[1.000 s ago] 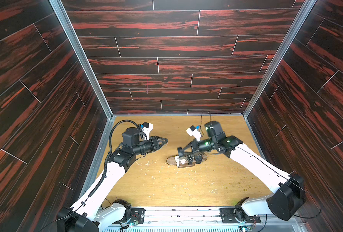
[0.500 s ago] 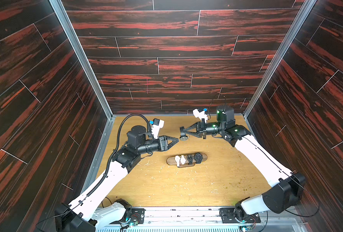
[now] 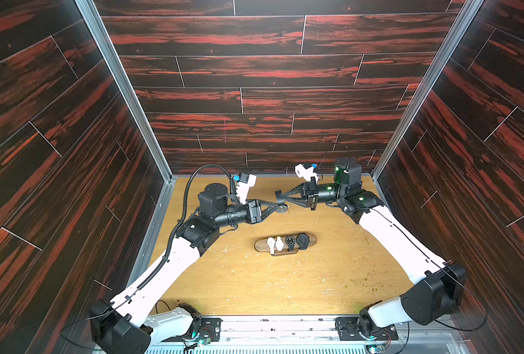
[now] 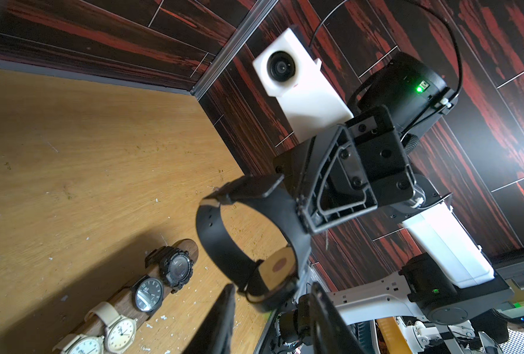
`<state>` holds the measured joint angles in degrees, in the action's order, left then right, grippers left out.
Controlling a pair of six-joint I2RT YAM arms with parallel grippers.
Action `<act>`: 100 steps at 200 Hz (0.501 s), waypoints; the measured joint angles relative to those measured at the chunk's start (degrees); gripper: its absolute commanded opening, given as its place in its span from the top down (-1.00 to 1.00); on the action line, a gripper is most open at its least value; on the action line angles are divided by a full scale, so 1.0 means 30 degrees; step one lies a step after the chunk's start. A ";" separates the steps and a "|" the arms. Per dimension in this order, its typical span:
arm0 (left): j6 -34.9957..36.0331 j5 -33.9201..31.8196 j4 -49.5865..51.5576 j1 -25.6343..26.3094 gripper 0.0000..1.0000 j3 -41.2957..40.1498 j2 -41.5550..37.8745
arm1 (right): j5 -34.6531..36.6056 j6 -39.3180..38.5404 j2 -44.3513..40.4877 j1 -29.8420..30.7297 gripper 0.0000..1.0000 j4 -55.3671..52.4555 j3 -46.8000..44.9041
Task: Place watch on stand
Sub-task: Pick up the watch at the center of the board.
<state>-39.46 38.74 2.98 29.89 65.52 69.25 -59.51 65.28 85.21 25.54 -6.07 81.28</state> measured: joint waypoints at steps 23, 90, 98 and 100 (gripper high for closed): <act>0.0109 0.0007 -0.0015 0.0219 0.17 0.0248 0.0350 | -0.0087 0.0685 0.0000 -0.0058 1.00 0.0678 -0.0291; 0.0102 0.0007 -0.0291 0.0714 0.28 0.0313 0.0670 | -0.0204 0.2761 0.0015 -0.0291 1.00 0.3075 -0.1319; 0.0044 0.0015 -0.0459 0.0736 0.31 0.0313 0.0692 | -0.0219 0.2892 0.0066 -0.0306 1.00 0.3264 -0.1319; 0.0007 0.0015 -0.0495 0.0750 0.32 0.0321 0.0699 | -0.0233 0.2922 0.0073 -0.0306 1.00 0.3344 -0.1319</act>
<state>-39.44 38.79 1.50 32.14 66.48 71.35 -60.20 74.04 85.43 24.62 3.97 77.32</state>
